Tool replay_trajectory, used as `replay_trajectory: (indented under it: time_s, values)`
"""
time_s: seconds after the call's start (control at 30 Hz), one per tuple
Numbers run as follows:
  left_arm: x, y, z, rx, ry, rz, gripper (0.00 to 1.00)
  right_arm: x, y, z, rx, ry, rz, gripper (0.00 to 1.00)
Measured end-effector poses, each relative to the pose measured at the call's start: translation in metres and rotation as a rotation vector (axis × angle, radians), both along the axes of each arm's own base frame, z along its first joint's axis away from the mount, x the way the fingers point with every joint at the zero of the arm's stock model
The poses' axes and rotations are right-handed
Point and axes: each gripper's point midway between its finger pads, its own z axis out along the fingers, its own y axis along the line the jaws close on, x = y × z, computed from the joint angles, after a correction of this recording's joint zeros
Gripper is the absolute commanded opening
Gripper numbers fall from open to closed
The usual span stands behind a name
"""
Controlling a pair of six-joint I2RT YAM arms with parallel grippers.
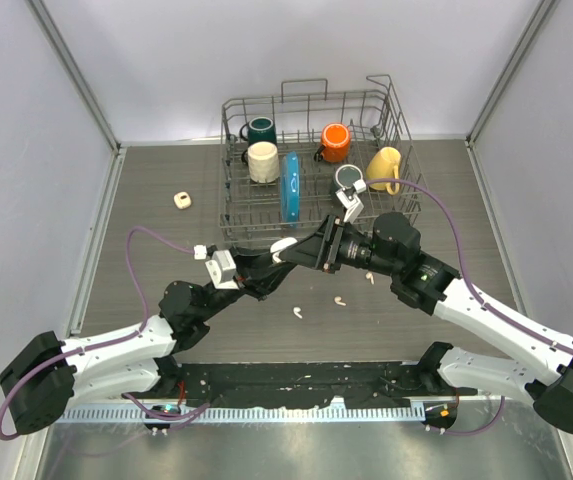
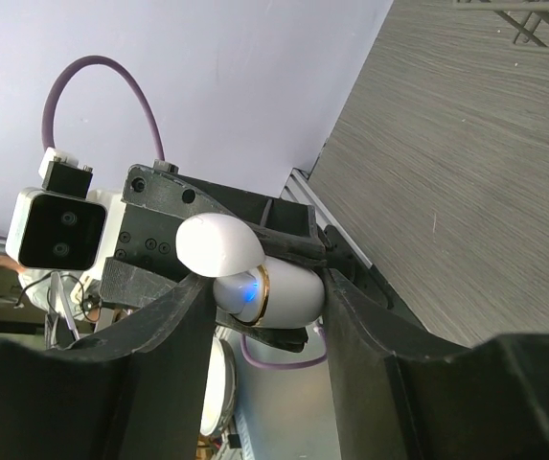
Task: Insert the wireless bluetooth earbuds into the charging case
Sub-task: Place the earbud in the charging case.
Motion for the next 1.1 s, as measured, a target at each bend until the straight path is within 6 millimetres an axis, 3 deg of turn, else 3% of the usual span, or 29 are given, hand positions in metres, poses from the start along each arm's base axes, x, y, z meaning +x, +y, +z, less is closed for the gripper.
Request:
replay_trajectory:
  time_s: [0.07, 0.1, 0.17, 0.2, 0.3, 0.4, 0.77, 1.1]
  values:
    - [0.0, 0.0, 0.0, 0.0, 0.0, 0.001, 0.07, 0.0, 0.0, 0.0, 0.001, -0.001, -0.001, 0.28]
    - [0.0, 0.0, 0.0, -0.001, 0.0, 0.001, 0.01, 0.0, 0.0, 0.001, 0.002, -0.002, -0.002, 0.28]
    - [0.0, 0.0, 0.0, -0.001, 0.0, 0.001, 0.0, 0.001, 0.0, 0.001, 0.003, -0.003, -0.002, 0.34]
    - [0.0, 0.0, 0.0, -0.001, 0.0, 0.001, 0.0, 0.001, 0.0, 0.001, 0.003, -0.003, -0.002, 0.39]
    - [0.0, 0.0, 0.0, 0.0, 0.0, 0.001, 0.0, 0.001, 0.0, 0.001, 0.004, -0.003, -0.003, 0.68]
    - [0.001, -0.001, -0.002, 0.009, 0.007, 0.001, 0.0, -0.001, 0.001, 0.002, 0.006, -0.006, 0.006, 0.77]
    - [0.002, -0.002, -0.007, 0.026, 0.02, 0.004, 0.0, 0.001, -0.014, 0.012, -0.027, -0.099, -0.056, 0.8]
    - [0.0, 0.0, -0.005, 0.02, 0.014, -0.001, 0.0, 0.012, -0.019, -0.001, -0.118, -0.107, -0.109, 0.8]
